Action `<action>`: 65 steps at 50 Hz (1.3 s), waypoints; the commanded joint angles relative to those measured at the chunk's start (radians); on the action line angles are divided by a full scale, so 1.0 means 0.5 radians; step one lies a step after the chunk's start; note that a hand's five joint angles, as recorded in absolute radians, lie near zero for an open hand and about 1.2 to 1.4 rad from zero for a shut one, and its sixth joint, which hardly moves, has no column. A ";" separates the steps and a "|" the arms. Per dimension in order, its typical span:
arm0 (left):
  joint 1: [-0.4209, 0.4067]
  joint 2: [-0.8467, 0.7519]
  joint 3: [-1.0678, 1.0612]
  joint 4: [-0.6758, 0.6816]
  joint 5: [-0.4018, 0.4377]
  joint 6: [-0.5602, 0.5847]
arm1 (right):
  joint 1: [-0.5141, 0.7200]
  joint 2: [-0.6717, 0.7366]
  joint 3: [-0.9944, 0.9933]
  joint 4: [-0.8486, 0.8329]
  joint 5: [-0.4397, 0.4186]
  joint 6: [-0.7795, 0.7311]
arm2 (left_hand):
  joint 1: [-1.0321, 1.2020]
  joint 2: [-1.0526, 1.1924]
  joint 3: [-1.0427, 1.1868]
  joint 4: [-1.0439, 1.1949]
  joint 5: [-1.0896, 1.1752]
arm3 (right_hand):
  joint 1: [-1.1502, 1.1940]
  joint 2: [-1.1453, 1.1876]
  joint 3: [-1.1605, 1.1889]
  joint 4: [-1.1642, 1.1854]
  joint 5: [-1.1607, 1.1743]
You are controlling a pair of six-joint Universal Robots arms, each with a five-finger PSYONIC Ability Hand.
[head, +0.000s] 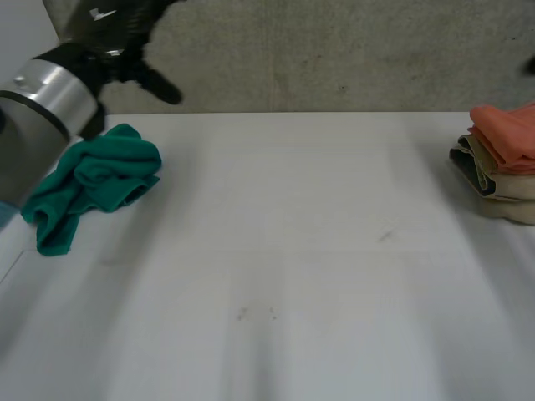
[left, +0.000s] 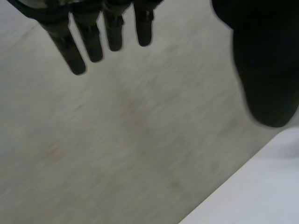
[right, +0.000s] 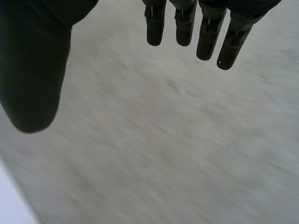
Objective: Fold the laundry.
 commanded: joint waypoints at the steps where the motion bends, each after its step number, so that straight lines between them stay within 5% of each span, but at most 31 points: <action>1: 0.465 -0.452 0.178 -0.011 0.058 0.143 | 0.477 -0.047 0.403 0.046 -0.037 -0.004 | -0.033 -0.054 -0.071 -0.054 -0.080 | -0.063 -0.095 -0.086 -0.122 -0.116; 13: 0.680 -1.280 0.402 0.020 0.080 1.042 | 0.573 0.097 0.723 0.056 -0.024 -0.219 | -0.039 -0.059 -0.076 -0.059 -0.086 | -0.063 -0.095 -0.086 -0.122 -0.116; 18: 0.680 -1.440 0.488 0.118 0.019 1.193 | 0.545 0.137 0.775 0.080 -0.021 -0.317 | 0.125 0.104 0.087 0.104 0.078 | -0.063 -0.095 -0.086 -0.122 -0.116; 20: 0.680 -1.471 0.513 0.149 -0.012 1.199 | 0.542 0.140 0.793 0.105 -0.021 -0.339 | 0.418 0.397 0.380 0.397 0.371 | -0.063 -0.095 -0.086 -0.122 -0.116; 25: 0.656 -1.505 0.535 0.189 -0.043 1.199 | 0.539 0.143 0.824 0.142 -0.021 -0.345 | 2.380 2.359 2.342 2.359 2.333 | -0.063 -0.095 -0.086 -0.122 -0.116; 27: 0.640 -1.499 0.531 0.207 -0.055 1.196 | 0.539 0.143 0.836 0.145 -0.021 -0.345 | 2.403 2.382 2.365 2.382 2.356 | -0.063 -0.095 -0.086 -0.122 -0.116; 36: 0.368 -1.156 0.311 0.324 -0.239 1.113 | 0.484 0.143 0.876 0.145 -0.015 -0.342 | 2.403 2.382 2.365 2.382 2.356 | -0.063 -0.095 -0.086 -0.122 -0.116; 41: 0.043 -0.678 -0.041 0.311 -0.224 0.749 | 0.438 0.125 0.882 0.139 -0.012 -0.332 | 2.403 2.382 2.365 2.382 2.356 | -0.063 -0.095 -0.086 -0.122 -0.116; 52: -0.642 -0.259 -0.677 0.336 0.150 0.211 | 0.423 0.106 0.891 0.142 0.000 -0.320 | 2.403 2.382 2.365 2.382 2.356 | -0.063 -0.095 -0.086 -0.122 -0.116; 53: -0.675 -0.274 -0.696 0.339 0.153 0.211 | 0.423 0.106 0.891 0.145 0.003 -0.320 | 1.968 1.947 1.930 1.947 1.921 | -0.063 -0.095 -0.086 -0.122 -0.116; 54: -0.712 -0.299 -0.702 0.324 0.144 0.211 | 0.423 0.106 0.891 0.145 0.006 -0.320 | 0.702 0.681 0.664 0.681 0.655 | -0.063 -0.095 -0.086 -0.122 -0.116; 56: -0.749 -0.317 -0.699 0.311 0.126 0.208 | 0.423 0.109 0.891 0.154 0.012 -0.317 | -0.040 -0.061 -0.078 -0.061 -0.087 | -0.063 -0.095 -0.086 -0.122 -0.116; 65: -0.636 0.020 -0.763 0.290 -0.190 0.177 | 0.426 0.039 0.849 0.236 0.031 -0.225 | -0.021 -0.042 -0.059 -0.042 -0.068 | -0.063 -0.095 -0.086 -0.122 -0.116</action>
